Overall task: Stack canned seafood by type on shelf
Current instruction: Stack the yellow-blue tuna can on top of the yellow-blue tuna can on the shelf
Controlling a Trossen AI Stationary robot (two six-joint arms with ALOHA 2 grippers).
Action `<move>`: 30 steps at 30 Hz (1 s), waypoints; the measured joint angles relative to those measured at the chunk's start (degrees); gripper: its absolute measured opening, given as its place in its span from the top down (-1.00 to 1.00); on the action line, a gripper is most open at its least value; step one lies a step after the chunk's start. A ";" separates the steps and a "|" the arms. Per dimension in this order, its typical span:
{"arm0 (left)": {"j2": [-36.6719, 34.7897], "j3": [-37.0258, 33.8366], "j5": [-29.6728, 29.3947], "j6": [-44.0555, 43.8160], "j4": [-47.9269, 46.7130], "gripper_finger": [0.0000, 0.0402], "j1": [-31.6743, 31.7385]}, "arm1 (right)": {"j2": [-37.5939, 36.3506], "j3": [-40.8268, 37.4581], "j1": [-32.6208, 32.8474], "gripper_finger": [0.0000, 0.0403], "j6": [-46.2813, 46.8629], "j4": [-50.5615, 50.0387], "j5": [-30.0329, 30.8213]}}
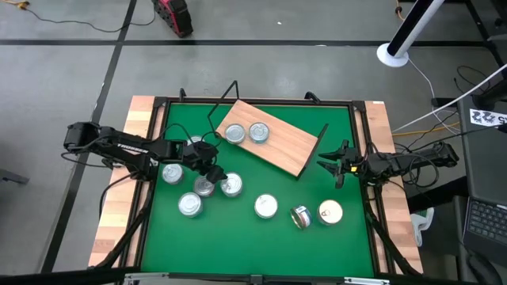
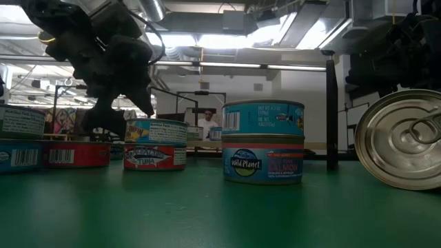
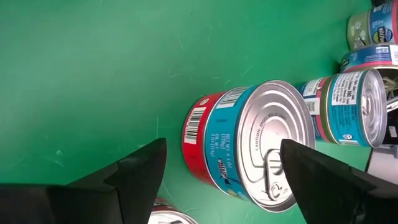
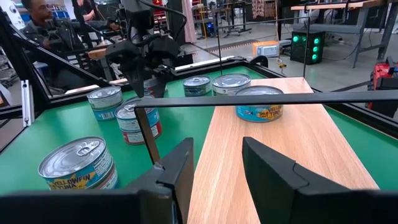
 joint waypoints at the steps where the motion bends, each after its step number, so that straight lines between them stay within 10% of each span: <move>1: 0.00 0.00 0.00 -0.22 0.00 -0.53 0.00 | -0.02 -0.01 0.00 0.33 0.00 0.06 -0.01; 14: 0.00 0.00 -0.54 1.67 -0.11 -0.53 -1.22 | 0.00 0.00 0.00 0.33 -1.79 13.80 -13.07; 30: 4.23 0.10 -1.68 1.80 0.77 -0.53 -1.22 | 0.00 0.00 0.01 0.33 -3.28 14.41 -13.47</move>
